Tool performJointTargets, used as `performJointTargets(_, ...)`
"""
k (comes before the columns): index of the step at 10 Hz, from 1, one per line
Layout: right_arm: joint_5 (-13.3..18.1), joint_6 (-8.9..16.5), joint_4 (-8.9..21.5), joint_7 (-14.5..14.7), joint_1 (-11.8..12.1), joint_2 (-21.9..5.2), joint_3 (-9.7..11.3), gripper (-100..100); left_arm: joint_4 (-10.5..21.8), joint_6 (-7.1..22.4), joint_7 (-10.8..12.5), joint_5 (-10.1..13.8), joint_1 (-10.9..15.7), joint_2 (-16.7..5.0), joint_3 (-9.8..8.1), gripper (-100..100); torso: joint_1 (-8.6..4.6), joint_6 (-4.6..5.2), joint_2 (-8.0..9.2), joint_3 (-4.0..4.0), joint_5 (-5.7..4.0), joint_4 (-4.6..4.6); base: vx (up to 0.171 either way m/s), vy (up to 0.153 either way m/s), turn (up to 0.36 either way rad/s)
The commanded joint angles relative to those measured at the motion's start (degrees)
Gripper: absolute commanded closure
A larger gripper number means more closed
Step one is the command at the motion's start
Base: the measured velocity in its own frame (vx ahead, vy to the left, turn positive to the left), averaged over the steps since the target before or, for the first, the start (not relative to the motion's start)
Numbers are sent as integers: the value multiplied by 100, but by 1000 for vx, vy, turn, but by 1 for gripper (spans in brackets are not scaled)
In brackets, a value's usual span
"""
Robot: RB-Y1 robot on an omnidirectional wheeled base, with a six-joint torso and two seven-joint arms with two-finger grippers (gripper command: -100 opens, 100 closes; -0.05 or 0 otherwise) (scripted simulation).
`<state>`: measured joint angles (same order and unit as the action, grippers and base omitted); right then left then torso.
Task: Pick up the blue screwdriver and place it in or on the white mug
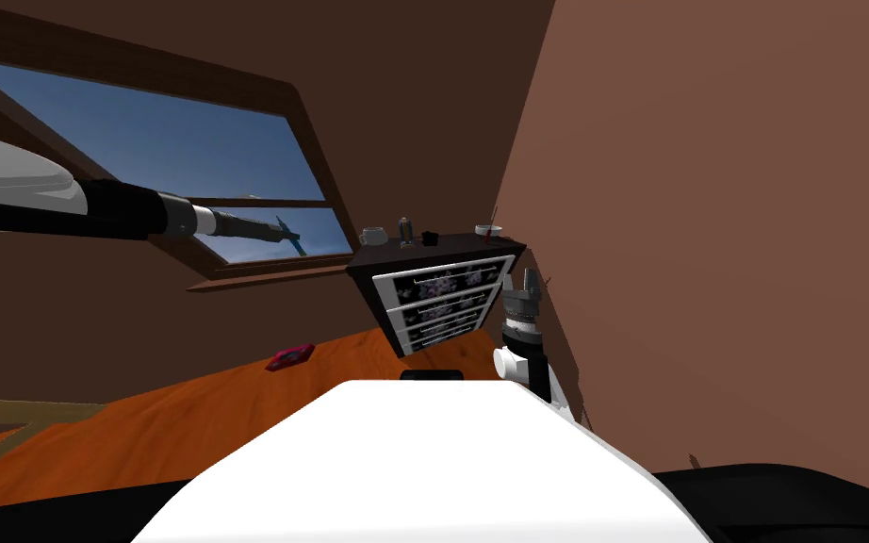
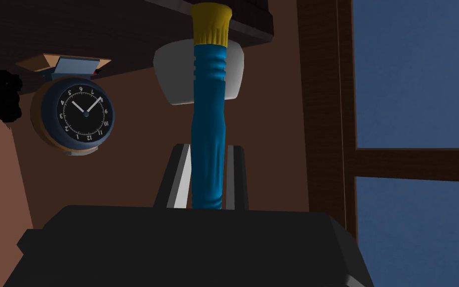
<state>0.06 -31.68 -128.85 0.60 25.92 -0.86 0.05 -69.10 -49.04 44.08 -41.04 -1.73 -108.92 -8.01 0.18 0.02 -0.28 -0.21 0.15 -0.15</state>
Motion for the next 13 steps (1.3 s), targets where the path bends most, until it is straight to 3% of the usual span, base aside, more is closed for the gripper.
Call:
performJointTargets(1, 0, 0, 0, 0, 0, 0, 0, 0, 5, 57, -74, 286, 20, -99, 266, 100, 0, 0, 0, 0, 0, 0, -2, 8, 31)
performJointTargets(5, 0, 0, 0, 0, -2, -1, 0, 0, 214, 127, 107, 376, 6, -250, 306, 100, 13, 22, -8, -6, 1, -3, -15, 56, -172)
performJointTargets(6, 0, 0, 0, 0, 0, -1, 0, 0, 214, 127, 107, 200, 6, -250, 306, 100, 21, 8, -6, -4, 9, -2, -14, 44, 0)
performJointTargets(7, 0, 0, 0, 0, 0, 0, 0, 0, 214, 127, 107, 376, 6, -250, 306, 100, 15, -2, -3, -2, 10, -1, -4, 4, 49)
performJointTargets(13, 0, 0, 0, 0, 0, -1, -1, 0, 660, 309, 583, 310, 35, -521, 409, 100, 27, 15, -15, -10, 10, -5, -17, 86, -270)
